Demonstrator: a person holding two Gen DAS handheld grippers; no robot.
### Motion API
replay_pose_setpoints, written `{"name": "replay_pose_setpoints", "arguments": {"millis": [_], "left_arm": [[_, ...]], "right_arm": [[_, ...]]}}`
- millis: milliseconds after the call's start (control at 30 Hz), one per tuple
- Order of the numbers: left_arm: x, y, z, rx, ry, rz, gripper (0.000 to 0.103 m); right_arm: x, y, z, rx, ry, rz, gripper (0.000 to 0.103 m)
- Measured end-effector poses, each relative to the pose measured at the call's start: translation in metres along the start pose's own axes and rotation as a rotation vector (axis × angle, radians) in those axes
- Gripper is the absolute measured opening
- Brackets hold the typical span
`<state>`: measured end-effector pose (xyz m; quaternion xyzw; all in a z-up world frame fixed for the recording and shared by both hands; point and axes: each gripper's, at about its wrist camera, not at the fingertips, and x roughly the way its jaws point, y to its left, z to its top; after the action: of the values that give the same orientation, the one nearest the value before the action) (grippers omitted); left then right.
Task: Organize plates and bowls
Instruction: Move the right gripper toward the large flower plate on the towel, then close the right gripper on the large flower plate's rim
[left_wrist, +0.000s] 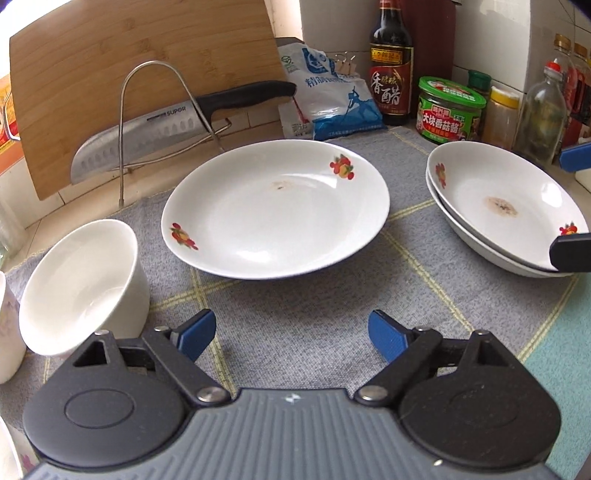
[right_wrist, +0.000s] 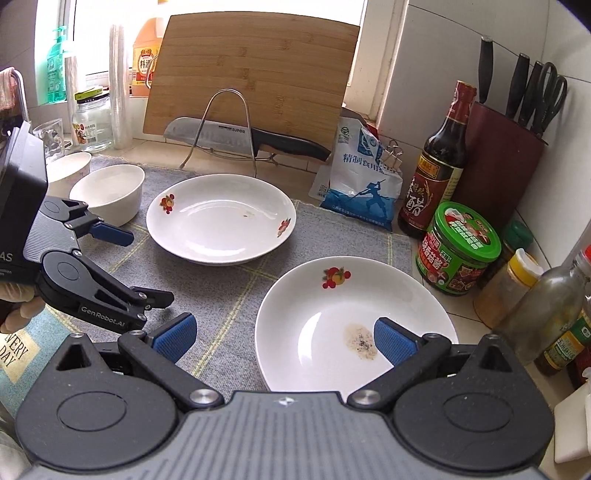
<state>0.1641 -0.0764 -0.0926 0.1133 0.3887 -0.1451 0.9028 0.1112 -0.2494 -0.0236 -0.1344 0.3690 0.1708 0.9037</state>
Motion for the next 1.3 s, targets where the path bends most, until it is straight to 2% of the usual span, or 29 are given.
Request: {"name": "replay_pose_setpoints", "arguments": {"millis": [167, 233, 467, 900, 1300], "left_arm": [[0.008, 0.003, 0.001, -0.057, -0.017, 0.002, 0.097], [0.013, 0.003, 0.003, -0.081, -0.012, 0.011, 0.103], [0.019, 0.003, 0.006, -0.144, -0.022, 0.034, 0.103], [0.03, 0.004, 0.015, -0.174, -0.054, 0.058, 0.103], [0.03, 0.005, 0.013, -0.15, -0.1, 0.043, 0.103]], "right_arm": [[0.01, -0.002, 0.011, -0.03, 0.014, 0.039, 0.103], [0.015, -0.006, 0.015, -0.031, 0.02, 0.062, 0.103], [0.039, -0.021, 0.037, -0.051, 0.038, 0.184, 0.103], [0.102, -0.027, 0.087, -0.204, 0.091, 0.362, 0.103], [0.172, -0.022, 0.127, -0.309, 0.152, 0.441, 0.103]]}}
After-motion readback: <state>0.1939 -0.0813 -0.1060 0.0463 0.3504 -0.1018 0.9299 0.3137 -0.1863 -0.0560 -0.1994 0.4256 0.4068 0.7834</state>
